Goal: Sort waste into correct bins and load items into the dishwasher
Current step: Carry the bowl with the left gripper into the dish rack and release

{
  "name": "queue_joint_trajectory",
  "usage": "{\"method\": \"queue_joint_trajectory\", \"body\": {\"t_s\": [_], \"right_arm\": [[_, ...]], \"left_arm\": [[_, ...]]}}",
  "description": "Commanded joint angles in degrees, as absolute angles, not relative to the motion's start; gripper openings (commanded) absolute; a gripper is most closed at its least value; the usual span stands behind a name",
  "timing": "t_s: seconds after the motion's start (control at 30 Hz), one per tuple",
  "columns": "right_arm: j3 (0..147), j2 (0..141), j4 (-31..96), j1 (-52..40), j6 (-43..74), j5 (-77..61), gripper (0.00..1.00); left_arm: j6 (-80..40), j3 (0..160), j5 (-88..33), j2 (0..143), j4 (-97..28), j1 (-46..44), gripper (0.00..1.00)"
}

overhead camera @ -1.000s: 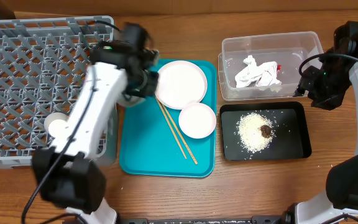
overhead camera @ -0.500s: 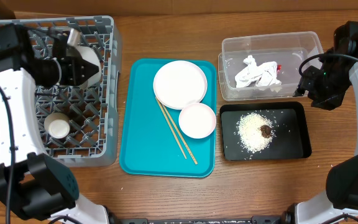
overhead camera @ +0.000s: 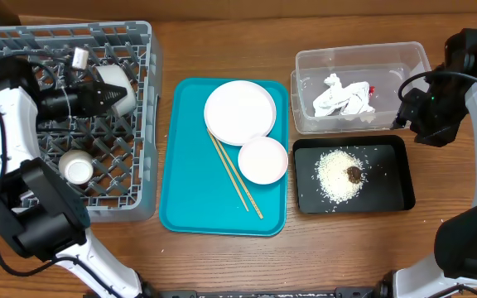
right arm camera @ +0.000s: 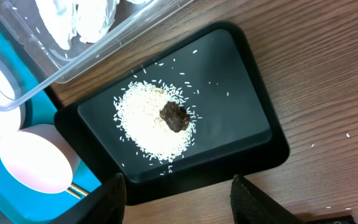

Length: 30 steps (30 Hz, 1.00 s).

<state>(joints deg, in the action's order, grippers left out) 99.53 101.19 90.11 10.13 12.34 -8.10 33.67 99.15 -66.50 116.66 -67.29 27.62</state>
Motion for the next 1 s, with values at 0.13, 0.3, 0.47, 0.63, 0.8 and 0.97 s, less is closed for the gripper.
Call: {"method": "queue_joint_trajectory", "body": {"t_s": [0.13, 0.3, 0.47, 0.63, 0.8, 0.97], "right_arm": [[100.01, 99.0, 90.19, 10.35, 12.34, -7.75, 0.56], [98.96, 99.0, 90.15, 10.35, 12.34, -7.75, 0.56], [98.48, 99.02, 90.15, 10.35, 12.34, -7.73, 0.56], [98.48, 99.02, 90.15, 10.35, 12.36, -7.75, 0.56], [98.48, 99.02, 90.11, 10.35, 12.36, -7.75, 0.56], [98.48, 99.02, 90.17, 10.35, 12.34, -7.75, 0.56]], "left_arm": [[36.23, 100.22, -79.11, 122.8, -65.28, 29.74, 0.04], [35.81, 100.22, -83.77, 126.26, -63.42, 30.44, 0.04], [34.85, 100.22, -83.33, 126.87, -62.78, 31.62, 0.04], [32.23, 100.22, -77.97, 126.87, -63.05, 33.93, 0.06], [26.28, 100.25, -68.53, 126.87, -64.05, 36.12, 0.41], [26.3, 100.25, -67.79, 126.74, -66.96, 37.98, 0.66]]}}
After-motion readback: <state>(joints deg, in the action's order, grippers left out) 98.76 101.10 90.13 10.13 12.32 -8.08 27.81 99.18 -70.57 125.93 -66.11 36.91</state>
